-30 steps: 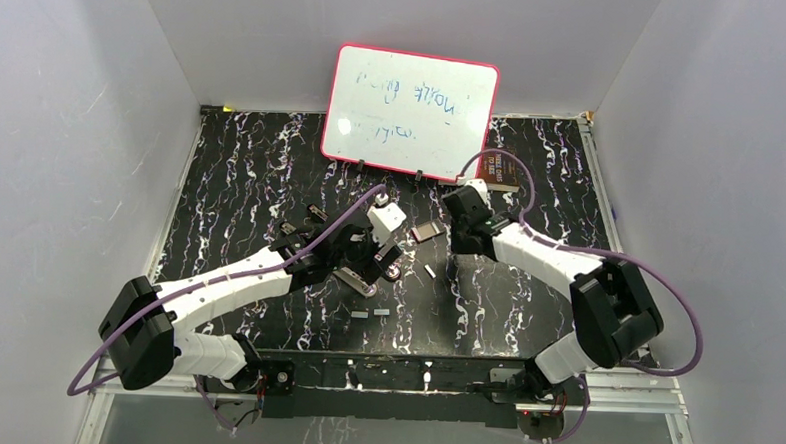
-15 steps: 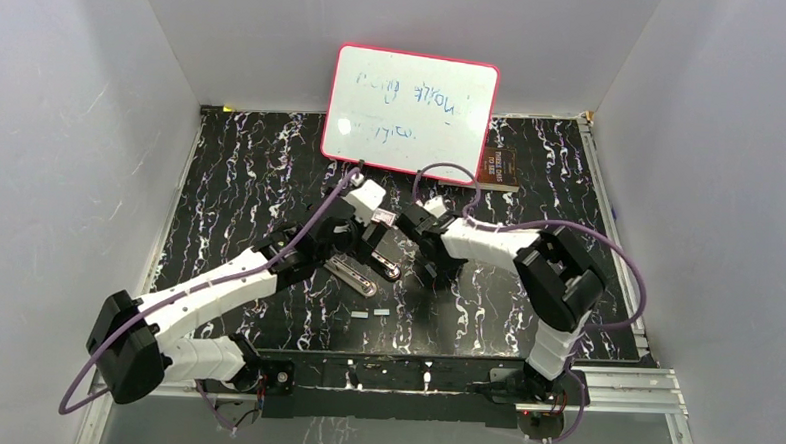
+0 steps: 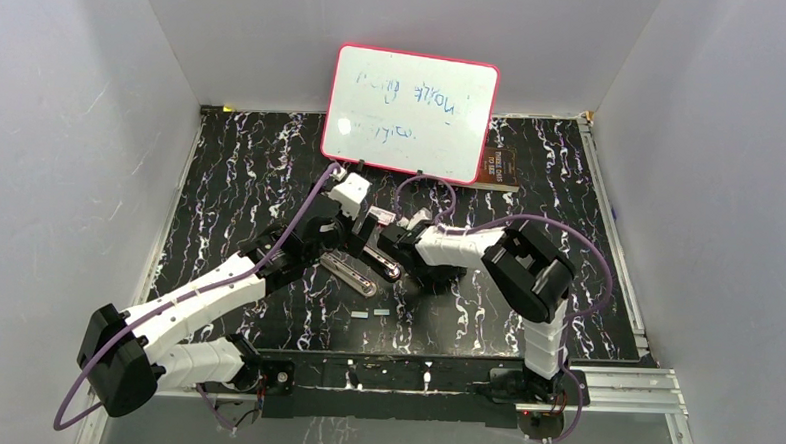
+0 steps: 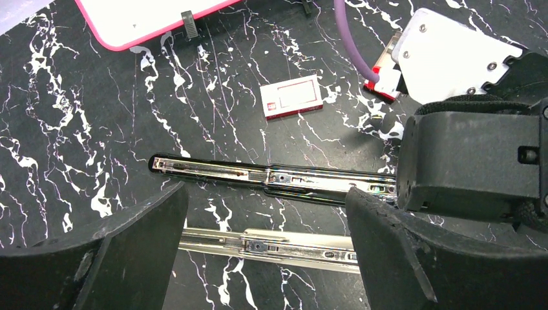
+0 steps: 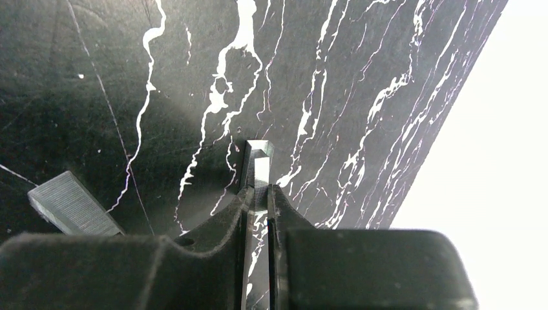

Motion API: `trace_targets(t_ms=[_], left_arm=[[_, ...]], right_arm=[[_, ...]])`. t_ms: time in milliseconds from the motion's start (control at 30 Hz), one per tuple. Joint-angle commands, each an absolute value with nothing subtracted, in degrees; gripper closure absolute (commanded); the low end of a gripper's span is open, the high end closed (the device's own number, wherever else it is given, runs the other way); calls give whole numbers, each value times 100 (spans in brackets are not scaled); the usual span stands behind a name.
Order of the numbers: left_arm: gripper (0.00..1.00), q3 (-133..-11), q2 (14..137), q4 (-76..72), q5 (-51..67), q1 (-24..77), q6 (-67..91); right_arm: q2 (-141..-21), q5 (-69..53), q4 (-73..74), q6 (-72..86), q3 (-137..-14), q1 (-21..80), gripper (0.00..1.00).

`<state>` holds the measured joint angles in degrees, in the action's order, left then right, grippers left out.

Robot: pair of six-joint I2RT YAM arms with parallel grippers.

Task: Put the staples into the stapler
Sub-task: Adjust the staple at the center of the board.

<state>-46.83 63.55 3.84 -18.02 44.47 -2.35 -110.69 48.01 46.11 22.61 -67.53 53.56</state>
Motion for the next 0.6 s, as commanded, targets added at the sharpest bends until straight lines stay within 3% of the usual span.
trace_targets(t_ms=[0, 567], left_arm=[[9, -4644, 6282, 309, -1784, 4417, -201], [9, -4624, 6234, 316, -1824, 4420, -228]], right_arm=[[-11215, 4852, 4834, 2505, -6914, 5476, 80], [-11727, 4902, 5001, 2640, -7087, 5942, 69]])
